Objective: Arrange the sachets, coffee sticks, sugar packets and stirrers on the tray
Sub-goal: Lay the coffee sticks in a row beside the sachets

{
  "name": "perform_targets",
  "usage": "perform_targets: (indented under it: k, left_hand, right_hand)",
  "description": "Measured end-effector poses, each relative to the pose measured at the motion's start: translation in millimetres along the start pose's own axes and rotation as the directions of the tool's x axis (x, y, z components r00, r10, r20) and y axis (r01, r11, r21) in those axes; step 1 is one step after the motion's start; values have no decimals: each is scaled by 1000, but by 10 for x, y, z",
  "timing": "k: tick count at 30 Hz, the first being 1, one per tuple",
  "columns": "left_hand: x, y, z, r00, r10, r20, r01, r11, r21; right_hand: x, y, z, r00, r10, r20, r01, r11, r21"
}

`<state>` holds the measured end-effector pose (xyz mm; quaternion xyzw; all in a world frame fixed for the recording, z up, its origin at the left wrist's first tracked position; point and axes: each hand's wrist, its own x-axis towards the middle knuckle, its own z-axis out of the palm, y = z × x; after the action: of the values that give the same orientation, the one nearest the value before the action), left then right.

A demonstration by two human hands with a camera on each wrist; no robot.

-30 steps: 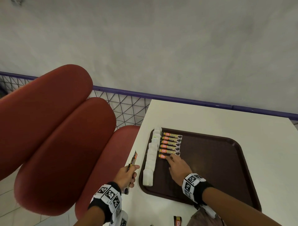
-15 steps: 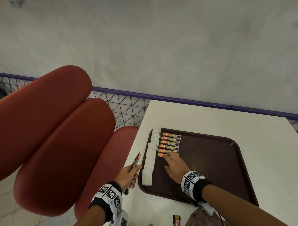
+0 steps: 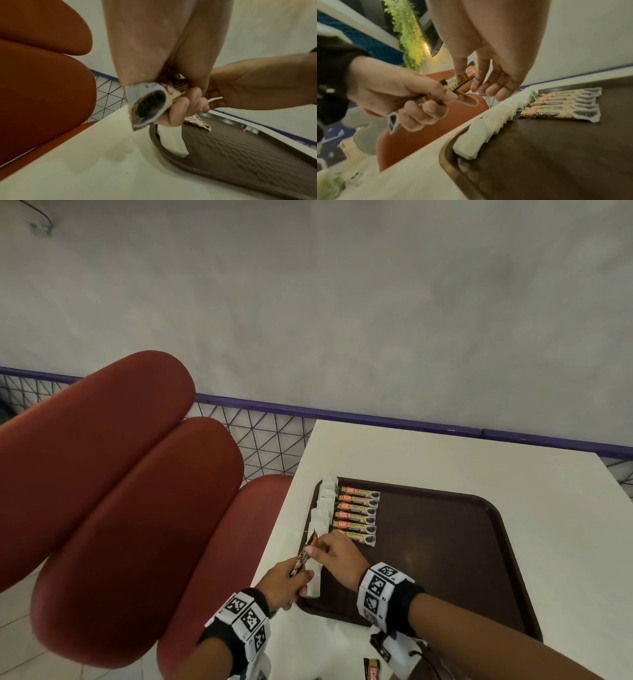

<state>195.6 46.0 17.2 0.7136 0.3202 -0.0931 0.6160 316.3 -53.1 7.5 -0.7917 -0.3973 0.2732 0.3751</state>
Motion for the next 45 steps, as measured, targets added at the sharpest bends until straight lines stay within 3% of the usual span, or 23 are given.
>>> perform_targets:
  k: [5,8,12,16,22,31,36,41,45]
  left_hand:
    - [-25,-11,59,998,-14,57,9,995,97]
    - [7,-68,18,999,-50,-9,50,997,66]
    - [29,-34,-82,984,-1,-181,14,997,73]
    - [21,120,-92,970,53,-236,-53,999,7]
    - [32,212,12,959,138,-247,-142,990,2]
    - [56,228,-10,959,88,-271,-127,984,-127]
    - [226,84,-15,950,-6,-312,-44,987,-152]
    - [281,-36,-130,928,-82,-362,-16,966,-259]
    - [223,-33,-207,899,-71,-433,-30,974,-223]
  right_hand:
    - [-17,-28,-50,990,143,13,-139,928,347]
    - [-47,-36,-157,982,189,-22,-158,877,453]
    - [-114,69,-274,996,78,-52,-70,988,135]
    - [-150,132,-277,997,-71,30,75,987,-144]
    - [-149,118,-249,989,-148,20,149,966,-212]
    - [-193,242,-357,997,-73,-17,69,984,-166]
    - [-189,348,-393,990,-112,-84,77,936,-343]
    - [-163,491,-473,991,-11,-130,-59,852,-521]
    - [-114,548,-462,990,45,-134,-119,782,-612]
